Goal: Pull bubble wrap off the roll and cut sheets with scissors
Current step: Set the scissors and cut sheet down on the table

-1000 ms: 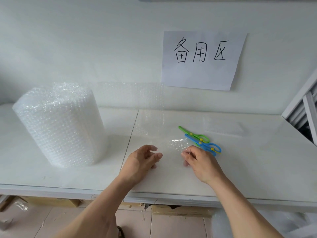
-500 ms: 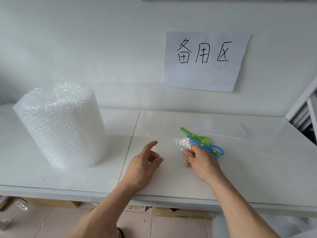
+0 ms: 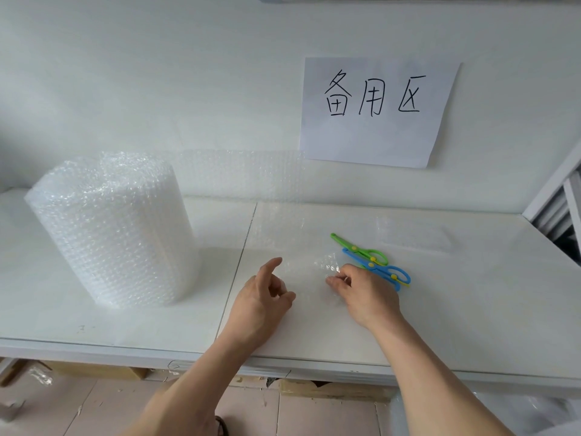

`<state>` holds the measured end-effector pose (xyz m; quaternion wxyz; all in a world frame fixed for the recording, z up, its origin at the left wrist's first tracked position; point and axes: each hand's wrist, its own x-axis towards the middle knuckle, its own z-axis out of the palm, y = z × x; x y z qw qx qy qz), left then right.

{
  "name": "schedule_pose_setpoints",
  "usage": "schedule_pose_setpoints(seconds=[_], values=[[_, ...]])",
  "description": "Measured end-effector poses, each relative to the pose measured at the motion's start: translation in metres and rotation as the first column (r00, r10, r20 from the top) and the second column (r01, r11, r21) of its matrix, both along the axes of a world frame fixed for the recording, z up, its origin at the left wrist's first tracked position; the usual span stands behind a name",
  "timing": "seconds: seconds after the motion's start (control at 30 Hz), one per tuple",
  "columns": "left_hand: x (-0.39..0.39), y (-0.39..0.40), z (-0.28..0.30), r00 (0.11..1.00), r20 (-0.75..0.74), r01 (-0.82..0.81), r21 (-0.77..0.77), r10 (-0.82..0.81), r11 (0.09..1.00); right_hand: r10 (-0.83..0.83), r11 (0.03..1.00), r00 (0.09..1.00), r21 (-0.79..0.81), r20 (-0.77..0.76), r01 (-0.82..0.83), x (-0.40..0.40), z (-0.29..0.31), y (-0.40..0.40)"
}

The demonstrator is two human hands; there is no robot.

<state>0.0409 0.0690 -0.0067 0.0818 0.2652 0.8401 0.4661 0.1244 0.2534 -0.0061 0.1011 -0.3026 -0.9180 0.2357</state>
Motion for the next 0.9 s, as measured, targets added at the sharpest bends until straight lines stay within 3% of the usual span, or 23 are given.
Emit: schedule_pose_setpoints(seconds=[0.23, 0.47, 0.63, 0.8, 0.83, 0.9], values=[[-0.003, 0.005, -0.004, 0.992, -0.101, -0.087, -0.141, 0.073, 0.986, -0.001, 0.998, 1.000, 0.056, 0.017, 0.000, -0.006, 0.002, -0.002], [-0.010, 0.005, -0.018, 0.926, -0.366, -0.039, -0.336, -0.092, 0.941, -0.111, 0.992, 0.993, 0.059, -0.043, 0.113, -0.007, -0.005, -0.005], [-0.008, 0.002, -0.015, 0.912, -0.347, -0.006, -0.547, -0.220, 0.837, -0.120, 0.958, 0.990, 0.254, -0.070, 0.134, -0.006, -0.014, -0.009], [-0.012, 0.001, -0.010, 0.920, -0.280, 0.053, -0.603, -0.274, 0.796, 0.074, 0.864, 0.948, 0.494, -0.310, 0.094, -0.002, -0.019, -0.011], [-0.014, 0.002, -0.008, 0.928, -0.258, 0.070, -0.587, -0.269, 0.806, 0.149, 0.849, 0.942, 0.527, -0.301, 0.035, -0.002, -0.016, -0.012], [-0.017, 0.005, -0.006, 0.940, -0.253, 0.059, -0.543, -0.230, 0.838, 0.305, 0.832, 0.944, 0.518, -0.127, -0.199, -0.004, -0.010, -0.019]])
